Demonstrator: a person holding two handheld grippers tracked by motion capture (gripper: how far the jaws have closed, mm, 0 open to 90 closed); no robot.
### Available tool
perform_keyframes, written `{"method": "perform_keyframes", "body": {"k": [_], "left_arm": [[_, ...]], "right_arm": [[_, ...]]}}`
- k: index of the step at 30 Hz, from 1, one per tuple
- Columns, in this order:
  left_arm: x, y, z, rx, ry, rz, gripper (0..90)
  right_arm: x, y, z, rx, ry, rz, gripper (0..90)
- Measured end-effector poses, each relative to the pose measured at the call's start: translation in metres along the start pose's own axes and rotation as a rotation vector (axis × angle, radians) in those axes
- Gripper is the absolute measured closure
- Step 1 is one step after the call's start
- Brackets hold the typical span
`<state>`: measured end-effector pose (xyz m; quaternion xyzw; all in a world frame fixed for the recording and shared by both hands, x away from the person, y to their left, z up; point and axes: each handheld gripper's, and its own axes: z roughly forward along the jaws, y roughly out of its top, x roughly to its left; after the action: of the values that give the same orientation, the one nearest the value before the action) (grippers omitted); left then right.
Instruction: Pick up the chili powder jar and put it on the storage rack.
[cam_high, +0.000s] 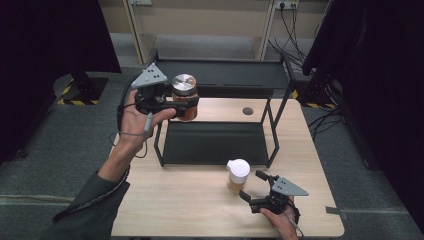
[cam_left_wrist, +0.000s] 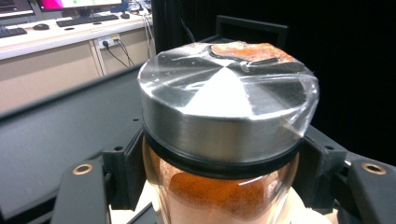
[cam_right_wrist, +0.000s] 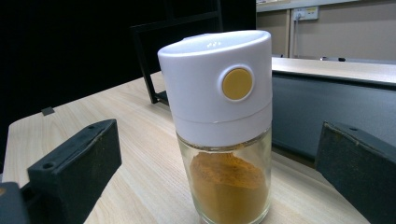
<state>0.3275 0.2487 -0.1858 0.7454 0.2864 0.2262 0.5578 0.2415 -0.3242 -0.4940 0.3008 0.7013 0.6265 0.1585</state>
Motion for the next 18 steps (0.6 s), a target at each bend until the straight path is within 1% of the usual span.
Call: {"method": "perform_keyframes", "body": {"k": [3,6,7,10,11,14,15,17,18], "left_arm": [[0.003,0.01,0.003,0.002,0.016,0.002,30.3],[0.007,0.016,0.005,-0.007,0.022,-0.014,30.3],[0.007,0.016,0.005,-0.007,0.022,-0.014,30.3],[0.01,0.025,0.008,-0.005,0.044,-0.01,30.3],[0.01,0.025,0.008,-0.005,0.044,-0.01,30.3],[0.015,0.029,0.011,-0.011,0.056,-0.031,30.3],[0.017,0.032,0.013,-0.014,0.069,-0.035,30.3],[0.019,0.034,0.015,-0.011,0.082,-0.03,30.3],[0.019,0.035,0.016,-0.011,0.085,-0.036,30.3]], "right_arm": [[0.0,0.0,0.0,0.0,0.002,0.0,0.7],[0.0,0.0,0.0,0.002,0.002,0.001,0.7],[0.0,0.0,0.0,0.002,0.002,0.001,0.7],[-0.001,0.0,0.0,0.0,0.002,0.0,0.7],[-0.001,0.0,0.0,0.0,0.002,0.0,0.7],[0.0,0.0,-0.001,0.001,0.003,0.001,0.7],[0.0,0.0,-0.001,0.003,0.005,0.002,0.7],[0.0,0.0,-0.001,0.004,0.005,0.003,0.7],[0.0,0.0,-0.001,0.003,0.005,0.004,0.7]]}}
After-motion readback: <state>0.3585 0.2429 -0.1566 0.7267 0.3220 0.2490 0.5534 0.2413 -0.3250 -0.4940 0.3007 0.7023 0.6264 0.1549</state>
